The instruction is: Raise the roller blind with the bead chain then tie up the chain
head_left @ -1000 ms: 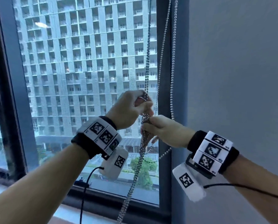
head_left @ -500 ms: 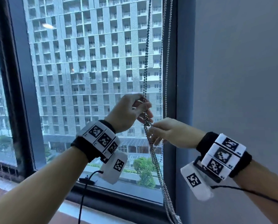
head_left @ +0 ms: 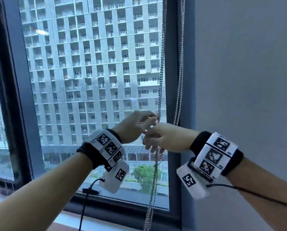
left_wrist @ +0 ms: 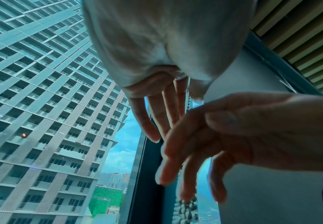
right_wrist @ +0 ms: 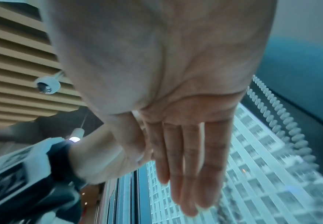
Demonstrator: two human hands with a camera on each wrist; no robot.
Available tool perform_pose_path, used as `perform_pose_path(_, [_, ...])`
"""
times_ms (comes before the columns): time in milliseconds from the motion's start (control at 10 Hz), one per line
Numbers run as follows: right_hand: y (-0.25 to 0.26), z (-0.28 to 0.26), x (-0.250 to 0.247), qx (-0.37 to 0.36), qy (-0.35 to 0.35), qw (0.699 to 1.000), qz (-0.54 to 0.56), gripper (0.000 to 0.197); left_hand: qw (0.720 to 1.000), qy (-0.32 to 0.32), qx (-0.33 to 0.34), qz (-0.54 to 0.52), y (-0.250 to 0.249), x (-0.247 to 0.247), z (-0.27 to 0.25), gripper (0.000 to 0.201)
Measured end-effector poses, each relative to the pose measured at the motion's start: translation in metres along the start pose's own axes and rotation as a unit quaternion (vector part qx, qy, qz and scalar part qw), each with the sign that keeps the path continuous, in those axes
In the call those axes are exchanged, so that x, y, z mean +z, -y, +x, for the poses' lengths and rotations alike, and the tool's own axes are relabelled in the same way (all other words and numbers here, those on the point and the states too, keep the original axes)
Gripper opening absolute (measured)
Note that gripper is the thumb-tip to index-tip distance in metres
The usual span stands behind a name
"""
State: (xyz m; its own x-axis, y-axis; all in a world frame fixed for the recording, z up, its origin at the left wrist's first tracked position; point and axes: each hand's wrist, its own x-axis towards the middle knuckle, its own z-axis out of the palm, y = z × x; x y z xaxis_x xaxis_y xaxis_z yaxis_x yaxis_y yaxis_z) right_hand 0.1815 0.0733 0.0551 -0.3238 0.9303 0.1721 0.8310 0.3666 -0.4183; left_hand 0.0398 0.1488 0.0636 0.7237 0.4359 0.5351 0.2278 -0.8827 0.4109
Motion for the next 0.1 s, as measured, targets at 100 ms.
perform_pose_path(100, [0.0119, 0.0138, -0.0094, -0.017, 0.014, 0.994, 0.109, 0.023, 1.0, 0.009, -0.014, 0.026, 0.0031, -0.0101, -0.0094, 0.039])
